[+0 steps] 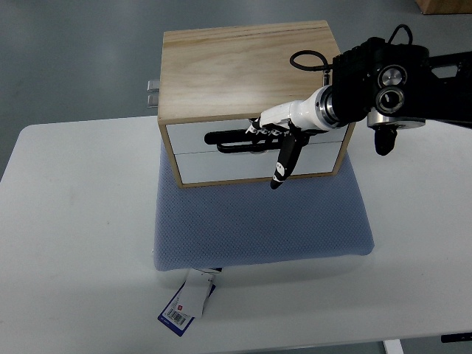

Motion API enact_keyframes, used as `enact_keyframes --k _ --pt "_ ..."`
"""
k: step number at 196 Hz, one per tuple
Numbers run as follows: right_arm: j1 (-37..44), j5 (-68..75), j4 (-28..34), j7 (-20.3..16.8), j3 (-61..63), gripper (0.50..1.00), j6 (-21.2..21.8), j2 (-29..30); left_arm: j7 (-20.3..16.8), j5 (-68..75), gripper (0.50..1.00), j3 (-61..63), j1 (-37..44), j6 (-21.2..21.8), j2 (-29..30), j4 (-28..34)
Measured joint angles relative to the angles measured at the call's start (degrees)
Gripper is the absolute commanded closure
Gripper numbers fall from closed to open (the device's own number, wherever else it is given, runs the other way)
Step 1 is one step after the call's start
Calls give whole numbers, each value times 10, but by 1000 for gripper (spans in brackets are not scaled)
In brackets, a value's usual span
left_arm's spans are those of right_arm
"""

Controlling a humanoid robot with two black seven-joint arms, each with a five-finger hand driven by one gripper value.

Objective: Open wood drawer with right hand

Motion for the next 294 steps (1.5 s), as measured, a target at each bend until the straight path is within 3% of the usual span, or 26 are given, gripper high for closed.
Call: enact_keyframes --k 45,98,174,256,294 --pt "1 8 5 0 7 560 70 -13 0 -1 500 0 0 0 0 2" --pt "1 38 40 0 22 560 121 -43 0 -1 500 -1 0 0 0 3" --pt "2 81 95 0 38 560 154 -92 0 -1 500 -1 0 2 0 3" --pt "3 140 98 0 69 560 201 -99 0 -1 500 -2 0 3 0 3" --pt "5 172 96 0 141 556 205 -105 0 -1 500 -2 0 3 0 3"
